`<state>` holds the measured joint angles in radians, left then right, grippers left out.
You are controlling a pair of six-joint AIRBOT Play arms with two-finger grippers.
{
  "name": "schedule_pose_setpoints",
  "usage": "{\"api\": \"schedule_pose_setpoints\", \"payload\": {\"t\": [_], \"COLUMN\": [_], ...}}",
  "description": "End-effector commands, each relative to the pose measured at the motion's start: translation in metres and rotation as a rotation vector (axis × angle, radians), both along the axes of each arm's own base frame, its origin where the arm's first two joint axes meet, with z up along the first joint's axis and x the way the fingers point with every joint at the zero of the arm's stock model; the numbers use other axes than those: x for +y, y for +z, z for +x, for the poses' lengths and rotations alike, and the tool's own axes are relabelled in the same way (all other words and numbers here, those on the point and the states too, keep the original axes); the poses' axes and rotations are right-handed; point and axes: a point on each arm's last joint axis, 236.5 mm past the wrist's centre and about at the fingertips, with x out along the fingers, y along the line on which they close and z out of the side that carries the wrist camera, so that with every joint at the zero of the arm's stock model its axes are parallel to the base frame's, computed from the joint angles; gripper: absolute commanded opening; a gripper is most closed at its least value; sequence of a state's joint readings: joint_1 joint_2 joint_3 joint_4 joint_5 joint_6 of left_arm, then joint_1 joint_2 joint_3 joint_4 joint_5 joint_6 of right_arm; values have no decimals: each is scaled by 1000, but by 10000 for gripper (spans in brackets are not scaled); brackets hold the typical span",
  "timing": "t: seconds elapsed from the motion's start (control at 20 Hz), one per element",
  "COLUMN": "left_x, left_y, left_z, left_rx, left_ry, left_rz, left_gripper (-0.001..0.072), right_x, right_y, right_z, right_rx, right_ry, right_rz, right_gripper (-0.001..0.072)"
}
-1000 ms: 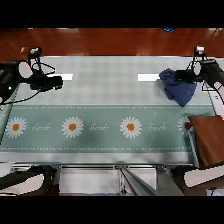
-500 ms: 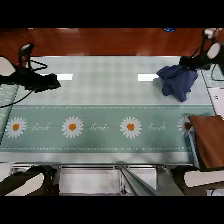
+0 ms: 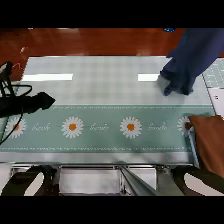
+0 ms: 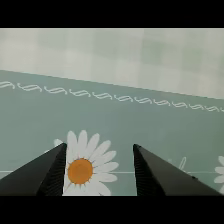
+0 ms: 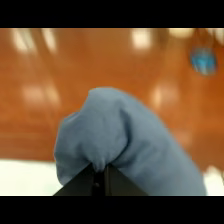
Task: Fold the shirts.
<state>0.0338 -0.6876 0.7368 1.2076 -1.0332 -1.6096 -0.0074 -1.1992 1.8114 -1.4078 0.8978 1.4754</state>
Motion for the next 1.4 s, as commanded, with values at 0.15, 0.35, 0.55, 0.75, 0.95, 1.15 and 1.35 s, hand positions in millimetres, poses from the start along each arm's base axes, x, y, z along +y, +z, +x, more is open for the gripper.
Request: {"api": "schedule_pose_setpoints", "payload": {"t": [0.15,0.35,0.55,0.75,0.95,1.15,1.35], "left_x": [-17,-22,-21,-21,-21,-13,-13], "left_y": [9,9,9,9,9,11,10], "left_z": [-29,-29,-28,-28,-28,-22,-23], "left_rx": [-95,-88,-89,-89,-91,-133,-127], "left_ry": [-14,-15,-15,-15,-14,-27,-30], "left_rz": [-69,-92,-91,-91,-90,-33,-34], "left_gripper": [510,509,509,509,510,510,509], "right_x": [92,153,212,258,276,303,346], "right_y": [117,137,121,80,2,-124,-247], "right_z": [-73,-104,-133,-159,-159,-159,-168], "right_rx": [-286,-347,-287,-137,143,459,733], "right_ry": [232,393,559,701,731,775,792], "right_rz": [2,34,41,13,-35,-40,157], "right_gripper": [24,24,24,24,24,24,24]}}
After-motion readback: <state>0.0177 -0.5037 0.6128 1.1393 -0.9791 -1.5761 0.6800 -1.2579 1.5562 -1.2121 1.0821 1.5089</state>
